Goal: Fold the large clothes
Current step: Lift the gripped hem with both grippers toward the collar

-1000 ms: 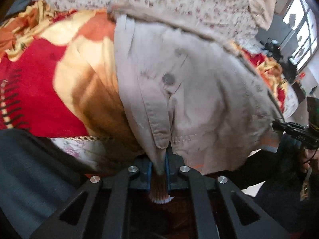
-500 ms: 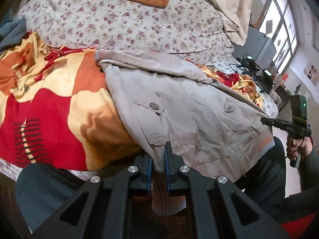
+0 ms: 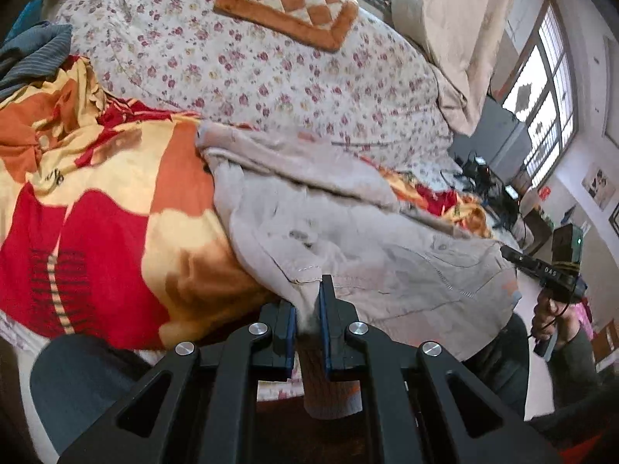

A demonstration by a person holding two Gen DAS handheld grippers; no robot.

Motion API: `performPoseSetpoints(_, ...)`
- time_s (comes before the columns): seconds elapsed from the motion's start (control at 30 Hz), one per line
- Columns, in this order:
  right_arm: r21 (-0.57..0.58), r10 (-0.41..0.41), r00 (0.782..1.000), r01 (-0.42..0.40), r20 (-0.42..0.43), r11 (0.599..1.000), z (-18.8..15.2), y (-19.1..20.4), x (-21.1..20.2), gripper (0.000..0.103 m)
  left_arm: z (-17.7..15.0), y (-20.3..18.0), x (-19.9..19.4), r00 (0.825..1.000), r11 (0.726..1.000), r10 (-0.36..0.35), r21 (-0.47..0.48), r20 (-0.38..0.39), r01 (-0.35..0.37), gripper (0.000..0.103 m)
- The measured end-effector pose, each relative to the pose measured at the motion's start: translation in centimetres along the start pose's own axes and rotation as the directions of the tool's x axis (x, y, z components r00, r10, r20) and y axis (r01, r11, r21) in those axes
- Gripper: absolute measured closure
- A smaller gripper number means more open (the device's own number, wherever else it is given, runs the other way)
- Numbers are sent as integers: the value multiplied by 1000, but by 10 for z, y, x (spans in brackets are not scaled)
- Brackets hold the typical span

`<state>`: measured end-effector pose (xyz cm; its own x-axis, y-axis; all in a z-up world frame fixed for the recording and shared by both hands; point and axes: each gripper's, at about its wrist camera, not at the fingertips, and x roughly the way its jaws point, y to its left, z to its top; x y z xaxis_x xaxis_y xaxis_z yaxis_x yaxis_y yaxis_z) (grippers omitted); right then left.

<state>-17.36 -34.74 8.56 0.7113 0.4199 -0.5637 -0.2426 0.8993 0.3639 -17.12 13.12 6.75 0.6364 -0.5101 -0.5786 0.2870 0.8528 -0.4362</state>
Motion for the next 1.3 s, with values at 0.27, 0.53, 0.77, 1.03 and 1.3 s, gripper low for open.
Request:
performPoseSetpoints(0.27,64,-55,994,50,90,997,53,-17,42,95,65,17,38,999,999,38,-12,24,-38,103)
performPoseSetpoints(0.53,96,-120,991,114,58,989,104,-32,108,95,110,32,80,997,997,65,-39,-37,-66,103)
performPoseSetpoints(0.77,120,-86,994,78,68,990,102,-31,103,95,83,24,54,996,994,4,-109,-85,-14,103)
performPoseSetpoints(1.03,130,-75,997,76,-13,989,58,-32,77,95,-10,16,41,986,986,-18,-165,-167,-10,103)
performPoseSetpoints(1.3,121,-101,993,108,-55,987,29,-35,65,95,-55,9,62,967,975,-47,-223,-250,-11,97)
